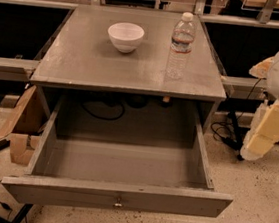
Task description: Close top drawer
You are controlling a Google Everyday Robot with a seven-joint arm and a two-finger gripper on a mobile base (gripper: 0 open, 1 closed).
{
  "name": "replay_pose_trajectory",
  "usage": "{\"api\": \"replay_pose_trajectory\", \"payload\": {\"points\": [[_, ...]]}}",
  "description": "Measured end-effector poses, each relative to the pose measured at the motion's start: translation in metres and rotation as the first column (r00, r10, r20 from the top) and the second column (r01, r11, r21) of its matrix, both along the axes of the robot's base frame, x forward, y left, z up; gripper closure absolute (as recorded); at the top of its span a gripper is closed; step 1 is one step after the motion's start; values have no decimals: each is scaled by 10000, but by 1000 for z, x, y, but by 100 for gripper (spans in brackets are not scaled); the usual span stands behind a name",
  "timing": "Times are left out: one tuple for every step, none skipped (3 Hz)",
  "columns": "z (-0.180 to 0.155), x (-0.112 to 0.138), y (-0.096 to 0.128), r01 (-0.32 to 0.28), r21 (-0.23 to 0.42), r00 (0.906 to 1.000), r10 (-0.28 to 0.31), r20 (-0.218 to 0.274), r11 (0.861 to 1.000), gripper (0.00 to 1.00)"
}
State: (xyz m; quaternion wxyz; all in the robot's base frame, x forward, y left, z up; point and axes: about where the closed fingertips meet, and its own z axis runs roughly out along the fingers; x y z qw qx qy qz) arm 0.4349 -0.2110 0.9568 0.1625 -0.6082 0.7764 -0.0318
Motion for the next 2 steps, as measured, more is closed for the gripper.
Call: {"api": "replay_pose_trajectory", "payload": {"points": [[-17,-27,18,-47,478,9991,27,431,9988,16],[-39,-66,34,280,1074,9933,-397,1082,9938,39]]}}
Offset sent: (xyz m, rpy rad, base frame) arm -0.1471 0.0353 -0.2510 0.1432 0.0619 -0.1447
